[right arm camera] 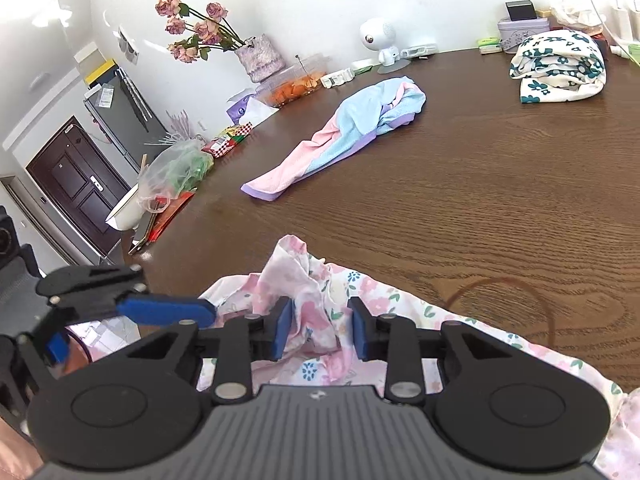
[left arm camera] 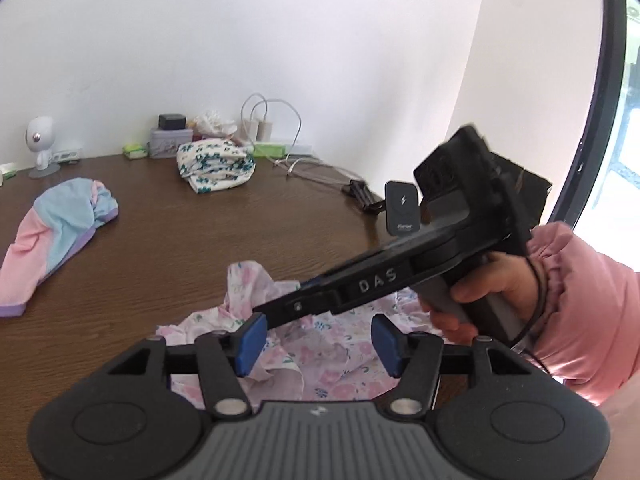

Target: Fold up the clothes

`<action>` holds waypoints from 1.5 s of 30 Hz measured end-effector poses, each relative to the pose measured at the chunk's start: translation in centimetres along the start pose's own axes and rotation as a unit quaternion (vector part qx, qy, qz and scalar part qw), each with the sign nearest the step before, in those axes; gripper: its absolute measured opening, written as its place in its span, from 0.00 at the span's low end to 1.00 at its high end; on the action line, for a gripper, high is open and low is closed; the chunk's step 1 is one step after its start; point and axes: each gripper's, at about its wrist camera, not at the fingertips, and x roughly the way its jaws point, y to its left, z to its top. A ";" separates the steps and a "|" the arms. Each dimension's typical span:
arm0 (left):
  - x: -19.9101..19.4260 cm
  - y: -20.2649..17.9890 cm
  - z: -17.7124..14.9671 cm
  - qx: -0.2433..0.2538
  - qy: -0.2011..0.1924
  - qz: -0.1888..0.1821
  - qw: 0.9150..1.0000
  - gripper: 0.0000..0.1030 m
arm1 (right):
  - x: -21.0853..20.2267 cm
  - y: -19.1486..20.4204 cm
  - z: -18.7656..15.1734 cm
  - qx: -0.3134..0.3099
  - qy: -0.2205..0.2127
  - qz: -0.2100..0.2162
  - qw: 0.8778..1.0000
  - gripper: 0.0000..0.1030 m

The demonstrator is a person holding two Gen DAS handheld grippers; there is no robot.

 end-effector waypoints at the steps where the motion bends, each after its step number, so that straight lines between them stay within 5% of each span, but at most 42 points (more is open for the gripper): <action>1: -0.8 0.4 0.3 0.000 -0.007 0.005 1.000 0.59 | -0.1 -0.2 -0.1 0.003 -0.005 -0.001 1.000 0.31; 7: -1.2 4.6 0.9 -0.002 0.010 0.083 0.997 0.58 | -1.3 -1.4 -1.2 0.036 -0.035 -0.008 0.999 0.31; 9: 0.0 6.0 0.5 -0.009 0.034 0.083 0.996 0.39 | -1.6 -1.5 -1.6 0.046 -0.042 -0.010 0.998 0.32; 12: 1.5 7.5 -0.2 -0.021 0.061 0.050 0.997 0.23 | -2.5 -1.5 -2.4 0.072 -0.061 -0.018 0.995 0.49; 14: 2.0 7.5 -0.8 -0.016 0.065 0.035 0.997 0.23 | -3.2 -1.6 -3.0 0.107 -0.077 -0.019 0.991 0.64; 20: 2.8 7.4 -1.8 -0.019 0.064 0.014 0.998 0.23 | -3.9 -1.1 -5.1 0.185 -0.080 0.014 0.979 0.76; 31: 3.3 7.5 -2.7 -0.022 0.055 -0.023 0.998 0.24 | 0.3 1.1 -3.9 0.215 -0.046 -0.013 0.975 0.80; 33: 3.4 7.6 -2.9 -0.025 0.054 -0.030 0.998 0.26 | 0.9 1.3 -3.7 0.216 -0.040 -0.029 0.975 0.74; 37: 2.8 8.2 -3.1 -0.034 0.043 -0.040 0.998 0.33 | 1.8 1.7 -3.4 0.201 -0.022 -0.040 0.979 0.22; 40: 1.4 8.8 -2.8 -0.043 0.025 -0.041 0.998 0.36 | 2.0 2.9 -2.6 0.153 -0.012 -0.059 0.986 0.12; 45: -0.8 9.6 -1.6 -0.053 -0.017 -0.022 0.998 0.41 | 0.7 5.7 -0.4 0.050 -0.032 -0.063 0.996 0.10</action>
